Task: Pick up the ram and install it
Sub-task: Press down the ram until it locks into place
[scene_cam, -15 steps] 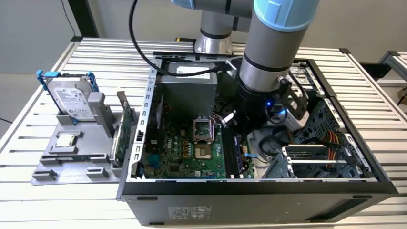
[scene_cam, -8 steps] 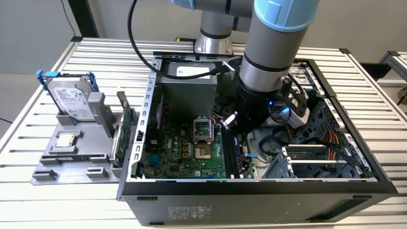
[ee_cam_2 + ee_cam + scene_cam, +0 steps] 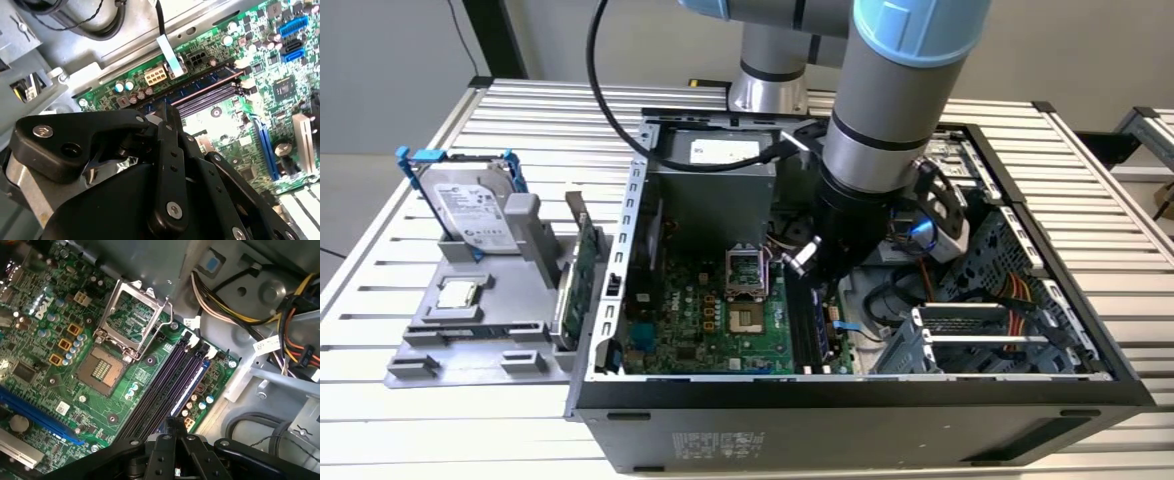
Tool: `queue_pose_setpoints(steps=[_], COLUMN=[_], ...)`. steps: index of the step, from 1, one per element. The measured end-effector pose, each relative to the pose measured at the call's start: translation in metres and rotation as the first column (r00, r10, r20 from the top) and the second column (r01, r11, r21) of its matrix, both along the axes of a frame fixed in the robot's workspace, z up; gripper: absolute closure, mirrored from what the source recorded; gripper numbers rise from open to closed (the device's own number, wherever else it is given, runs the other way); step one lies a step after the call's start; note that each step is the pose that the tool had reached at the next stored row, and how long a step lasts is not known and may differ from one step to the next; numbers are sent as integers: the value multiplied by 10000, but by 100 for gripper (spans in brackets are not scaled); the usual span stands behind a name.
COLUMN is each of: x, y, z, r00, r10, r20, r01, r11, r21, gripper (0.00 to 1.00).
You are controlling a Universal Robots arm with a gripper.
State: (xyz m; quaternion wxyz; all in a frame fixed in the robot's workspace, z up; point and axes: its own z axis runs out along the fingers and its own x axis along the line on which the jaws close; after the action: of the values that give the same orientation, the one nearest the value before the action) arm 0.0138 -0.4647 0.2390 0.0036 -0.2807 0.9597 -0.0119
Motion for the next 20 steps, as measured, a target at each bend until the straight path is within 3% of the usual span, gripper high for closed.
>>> queue_pose_setpoints(steps=[5,11,14,20], x=[0,-1,-1,0], y=[1,1,1,1], z=[0,1,0,-1], r00=[9990,9969,9952,9842], r10=[454,775,957,1761], r20=[-11,-162,-188,-210], r01=[-454,-775,-957,-1761], r11=[9990,9970,9954,9844], r21=[1,11,14,22], gripper=[100,100,100,100])
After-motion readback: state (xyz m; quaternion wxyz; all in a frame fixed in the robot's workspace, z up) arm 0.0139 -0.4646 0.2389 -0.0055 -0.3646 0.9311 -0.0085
